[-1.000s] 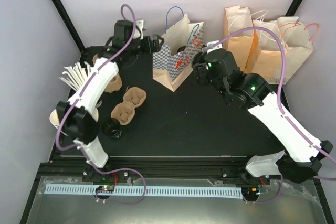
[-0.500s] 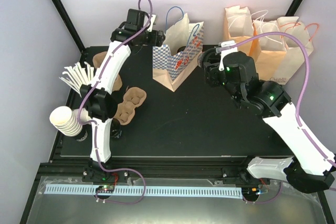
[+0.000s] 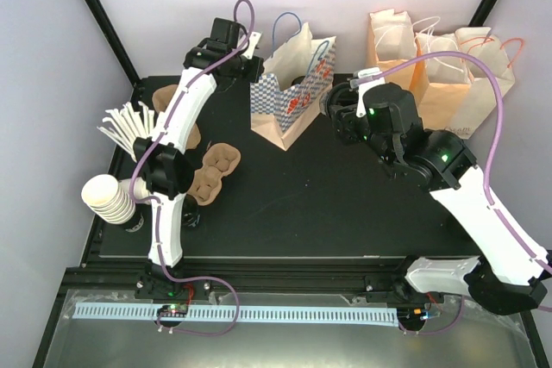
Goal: Pack the takeout coffee
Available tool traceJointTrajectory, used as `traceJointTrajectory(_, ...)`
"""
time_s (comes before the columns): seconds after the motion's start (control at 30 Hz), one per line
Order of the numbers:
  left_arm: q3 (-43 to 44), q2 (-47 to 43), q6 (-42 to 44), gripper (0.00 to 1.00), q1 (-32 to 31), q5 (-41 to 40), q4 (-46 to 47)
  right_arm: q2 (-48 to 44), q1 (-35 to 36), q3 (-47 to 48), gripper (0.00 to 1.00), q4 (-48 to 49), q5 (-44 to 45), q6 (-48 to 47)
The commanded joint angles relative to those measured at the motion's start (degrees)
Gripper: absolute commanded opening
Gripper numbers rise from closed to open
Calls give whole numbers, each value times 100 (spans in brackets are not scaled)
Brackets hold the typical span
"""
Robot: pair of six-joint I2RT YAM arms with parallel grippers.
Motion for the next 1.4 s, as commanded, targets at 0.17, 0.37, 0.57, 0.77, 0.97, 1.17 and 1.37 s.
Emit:
traceJointTrajectory(0.17, 19, -830, 76, 2, -72, 945, -544, 603, -31, 1268, 55, -841, -459, -226)
traceJointTrajectory(0.37, -784, -1559, -34, 2, -257, 1363, -542, 1385, -33, 2691, 55, -1682, -649, -346)
traceJointTrajectory(0.57, -2029, -2344, -47, 2, -603, 2036, -130, 1934, -31, 3635, 55, -2118, -789, -182)
traceJointTrajectory(0.77, -3025, -2948, -383, 1, -723, 2547, 302, 1886, -28, 3170, 55, -2580, -963, -127)
traceJointTrajectory(0.97, -3833, -3355, -790, 2, -808, 2995, 743, 567, -19, 1072, 53, -1839, -1659, 39)
traceJointTrajectory(1.17, -4201, -3560, -810, 1, -899, 3074, 783, 283, 1, -420, 47, -1797, -2484, 181)
traceJointTrajectory(1.37, -4566, -3738, -701, 1, -956, 2831, 1274, -10, 400, -1097, 47, -1298, -3604, 269)
